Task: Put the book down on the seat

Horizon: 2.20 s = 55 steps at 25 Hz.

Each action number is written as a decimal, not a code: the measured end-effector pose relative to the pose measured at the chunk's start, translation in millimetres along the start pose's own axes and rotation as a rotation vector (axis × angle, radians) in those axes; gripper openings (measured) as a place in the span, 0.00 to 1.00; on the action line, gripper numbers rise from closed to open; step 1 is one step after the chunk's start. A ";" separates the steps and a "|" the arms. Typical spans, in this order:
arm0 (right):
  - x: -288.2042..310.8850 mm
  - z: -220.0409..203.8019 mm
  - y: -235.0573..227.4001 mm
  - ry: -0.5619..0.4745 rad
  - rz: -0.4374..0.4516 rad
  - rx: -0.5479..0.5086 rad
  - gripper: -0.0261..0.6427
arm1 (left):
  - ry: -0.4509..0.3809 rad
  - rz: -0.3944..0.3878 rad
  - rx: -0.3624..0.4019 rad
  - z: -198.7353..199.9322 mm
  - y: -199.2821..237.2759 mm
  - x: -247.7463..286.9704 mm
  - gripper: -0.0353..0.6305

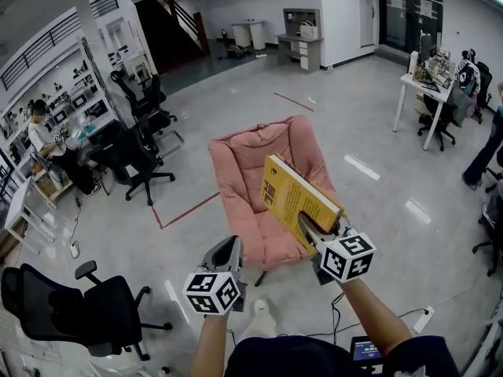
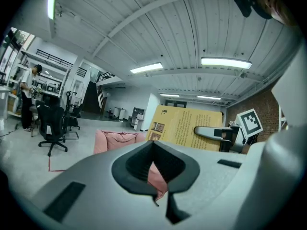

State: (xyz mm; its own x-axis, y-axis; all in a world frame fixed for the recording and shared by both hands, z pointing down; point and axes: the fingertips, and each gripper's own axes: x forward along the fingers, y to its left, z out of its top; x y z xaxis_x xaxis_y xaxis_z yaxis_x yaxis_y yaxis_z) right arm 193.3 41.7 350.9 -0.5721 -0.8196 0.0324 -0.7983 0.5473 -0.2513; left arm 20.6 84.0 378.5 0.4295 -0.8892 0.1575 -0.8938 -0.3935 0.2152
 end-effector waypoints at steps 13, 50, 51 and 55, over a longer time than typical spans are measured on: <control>50.4 -7.3 -6.0 0.023 -0.008 0.012 0.27 | 0.002 0.002 -0.027 2.2 40.3 25.4 0.06; 221.2 -0.4 -14.7 0.090 -0.028 0.003 0.27 | 0.023 -0.032 -0.084 51.2 171.6 128.6 0.06; 225.0 -0.8 -13.6 0.093 -0.031 0.002 0.27 | 0.023 -0.035 -0.088 52.0 175.4 130.0 0.06; 236.0 -1.4 -10.0 0.100 -0.042 0.004 0.27 | 0.028 -0.049 -0.100 52.3 185.4 132.3 0.06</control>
State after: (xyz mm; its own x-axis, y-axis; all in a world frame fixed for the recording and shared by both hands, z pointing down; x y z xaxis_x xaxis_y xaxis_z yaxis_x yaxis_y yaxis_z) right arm 66.0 -156.9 362.4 -0.5541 -0.8207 0.1396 -0.8214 0.5118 -0.2516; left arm -95.0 -118.9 388.9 0.4767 -0.8622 0.1711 -0.8551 -0.4097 0.3177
